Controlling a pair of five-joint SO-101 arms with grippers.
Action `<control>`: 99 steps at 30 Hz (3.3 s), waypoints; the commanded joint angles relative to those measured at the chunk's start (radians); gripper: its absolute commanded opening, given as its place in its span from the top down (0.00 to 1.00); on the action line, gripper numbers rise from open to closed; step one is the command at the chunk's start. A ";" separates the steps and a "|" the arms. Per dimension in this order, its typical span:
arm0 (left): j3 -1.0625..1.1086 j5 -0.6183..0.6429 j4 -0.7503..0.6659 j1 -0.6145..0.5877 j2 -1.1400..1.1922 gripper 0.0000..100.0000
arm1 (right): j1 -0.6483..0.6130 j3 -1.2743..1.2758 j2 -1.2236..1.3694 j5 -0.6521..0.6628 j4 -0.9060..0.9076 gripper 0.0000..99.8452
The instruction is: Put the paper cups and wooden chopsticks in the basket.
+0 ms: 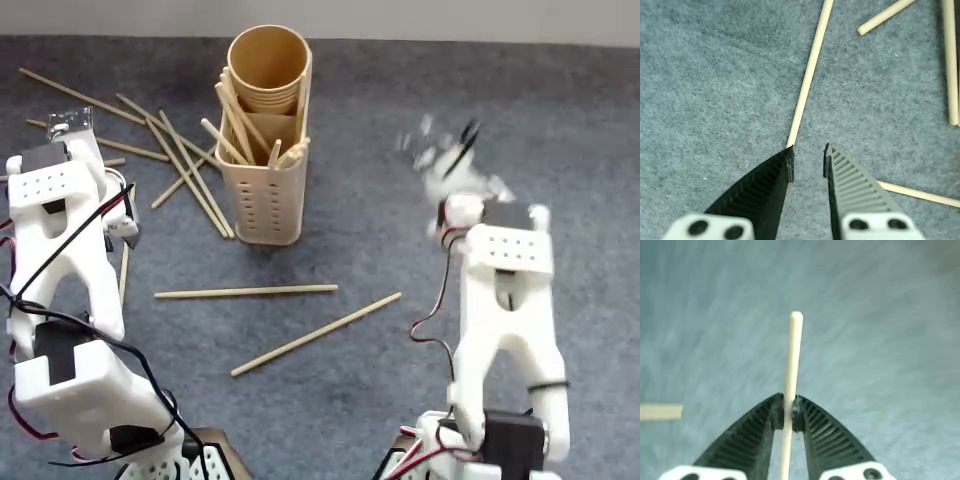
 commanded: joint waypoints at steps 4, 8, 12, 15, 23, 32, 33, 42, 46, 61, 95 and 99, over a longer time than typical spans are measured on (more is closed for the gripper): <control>-0.005 0.012 -0.008 0.001 -0.010 0.87 | -0.283 -0.611 -0.120 -0.456 -0.050 0.99; -0.005 0.012 -0.008 0.001 -0.007 0.87 | -0.453 -0.650 -0.090 -0.597 -0.271 0.99; -0.005 0.012 -0.009 0.001 -0.007 0.87 | -0.533 -0.645 -0.047 -0.678 -0.506 0.99; -0.005 0.012 -0.009 -0.001 -0.005 0.87 | -0.568 -0.644 0.024 -0.697 -0.552 0.99; -0.005 0.012 -0.011 0.001 -0.005 0.87 | -0.549 -0.644 0.163 -0.801 -0.605 0.99; -0.007 0.012 -0.011 0.001 -0.005 0.87 | -0.553 -0.645 0.160 -0.479 -0.292 0.74; -0.007 0.012 -0.011 0.001 -0.005 0.87 | -0.553 -0.648 0.160 -0.454 -0.259 0.70; -0.005 0.012 -0.040 -0.007 -0.005 0.87 | -0.757 -0.766 0.081 -0.285 0.344 0.67; -0.016 0.009 -0.046 -0.036 -0.005 0.87 | -0.881 -0.705 0.081 -0.043 0.722 0.67; -0.203 -0.261 -0.031 -0.483 -0.004 0.87 | -0.926 0.297 0.064 0.376 0.185 0.67; -0.202 -0.287 -0.023 -0.441 -0.005 0.87 | -0.670 -0.785 -0.015 -0.445 -0.018 0.99; -0.202 -0.287 -0.023 -0.444 -0.005 0.87 | -0.648 -0.871 0.128 -0.638 -0.179 0.99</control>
